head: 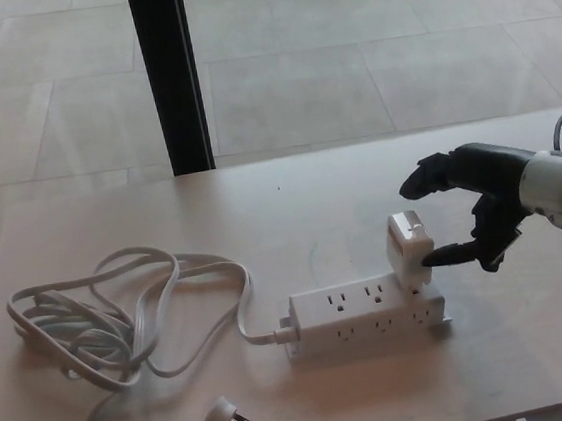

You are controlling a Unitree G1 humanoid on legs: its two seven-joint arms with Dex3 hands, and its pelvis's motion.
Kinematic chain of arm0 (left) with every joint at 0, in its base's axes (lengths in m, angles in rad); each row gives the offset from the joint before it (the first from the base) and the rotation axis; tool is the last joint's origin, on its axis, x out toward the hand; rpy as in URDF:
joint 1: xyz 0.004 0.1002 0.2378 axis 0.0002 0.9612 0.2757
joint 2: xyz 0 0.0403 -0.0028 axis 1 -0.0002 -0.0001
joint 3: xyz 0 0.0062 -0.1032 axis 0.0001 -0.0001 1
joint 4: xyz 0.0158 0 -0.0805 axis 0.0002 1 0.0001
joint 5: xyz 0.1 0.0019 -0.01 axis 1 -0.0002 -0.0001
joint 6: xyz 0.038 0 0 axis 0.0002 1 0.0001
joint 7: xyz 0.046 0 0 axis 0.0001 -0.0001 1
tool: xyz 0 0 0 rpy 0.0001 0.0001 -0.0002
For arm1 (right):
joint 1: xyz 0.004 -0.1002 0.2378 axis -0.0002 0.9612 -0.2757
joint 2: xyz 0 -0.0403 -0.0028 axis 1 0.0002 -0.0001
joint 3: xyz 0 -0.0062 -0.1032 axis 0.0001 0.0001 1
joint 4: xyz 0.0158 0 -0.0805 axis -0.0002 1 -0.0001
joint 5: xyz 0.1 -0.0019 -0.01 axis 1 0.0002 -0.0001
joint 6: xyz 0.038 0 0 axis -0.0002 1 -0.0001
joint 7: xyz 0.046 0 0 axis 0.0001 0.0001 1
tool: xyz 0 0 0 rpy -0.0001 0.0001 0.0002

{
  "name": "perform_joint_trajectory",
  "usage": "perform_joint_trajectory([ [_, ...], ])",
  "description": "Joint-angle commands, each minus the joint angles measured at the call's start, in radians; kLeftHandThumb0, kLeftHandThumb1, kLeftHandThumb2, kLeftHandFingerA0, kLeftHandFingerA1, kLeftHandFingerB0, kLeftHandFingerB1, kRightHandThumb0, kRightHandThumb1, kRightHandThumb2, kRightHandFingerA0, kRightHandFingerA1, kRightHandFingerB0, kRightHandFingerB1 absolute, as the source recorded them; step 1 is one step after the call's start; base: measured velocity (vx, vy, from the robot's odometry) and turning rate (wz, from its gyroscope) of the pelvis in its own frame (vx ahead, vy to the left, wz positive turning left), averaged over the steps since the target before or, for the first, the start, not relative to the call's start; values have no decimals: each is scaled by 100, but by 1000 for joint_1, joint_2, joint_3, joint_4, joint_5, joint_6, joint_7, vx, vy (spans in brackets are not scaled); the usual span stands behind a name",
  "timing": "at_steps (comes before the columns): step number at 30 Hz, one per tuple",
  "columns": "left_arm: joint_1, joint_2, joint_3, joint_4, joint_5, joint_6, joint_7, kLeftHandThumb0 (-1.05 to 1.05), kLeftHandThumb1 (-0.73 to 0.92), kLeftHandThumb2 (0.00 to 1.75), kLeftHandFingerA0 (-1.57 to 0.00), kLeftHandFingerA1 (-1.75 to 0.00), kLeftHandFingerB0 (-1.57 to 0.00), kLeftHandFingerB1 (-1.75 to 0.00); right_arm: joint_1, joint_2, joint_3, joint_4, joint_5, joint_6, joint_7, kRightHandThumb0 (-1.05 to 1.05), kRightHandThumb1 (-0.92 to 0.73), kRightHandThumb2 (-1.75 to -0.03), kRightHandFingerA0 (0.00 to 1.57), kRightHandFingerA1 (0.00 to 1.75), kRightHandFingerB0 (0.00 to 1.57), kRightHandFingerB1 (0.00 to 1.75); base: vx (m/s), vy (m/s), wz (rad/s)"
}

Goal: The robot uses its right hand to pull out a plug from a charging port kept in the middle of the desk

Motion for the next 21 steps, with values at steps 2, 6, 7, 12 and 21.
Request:
perform_joint_trajectory([
  [2,13,29,0,-12,-12,16,-12,-58,58,58,-82,-88,-65,-48,1,-11,-2,-4,-38,-30,39,-83,-53,-57,100,112,12,33,0,0,0],
  [6,13,29,-4,-16,-6,25,-3,-58,59,58,-82,-86,-64,-48,26,-20,-14,-28,-28,-34,66,-79,-50,-56,72,72,13,33,0,0,0],
  [7,13,29,-4,-17,-6,26,-3,-58,59,58,-82,-86,-64,-48,27,-20,-16,-29,-30,-34,67,-79,-50,-56,72,72,13,33,0,0,0],
  [12,-4,35,-13,13,2,11,3,-59,59,59,-85,-96,-65,-49,46,-14,-11,-51,-45,-23,82,-77,-50,-56,72,72,14,31,0,0,0],
  [21,-6,44,-22,11,3,20,-2,-58,61,58,-82,-89,-66,-49,38,23,2,-37,-72,-33,63,-74,-50,-56,103,112,22,28,0,0,0],
])
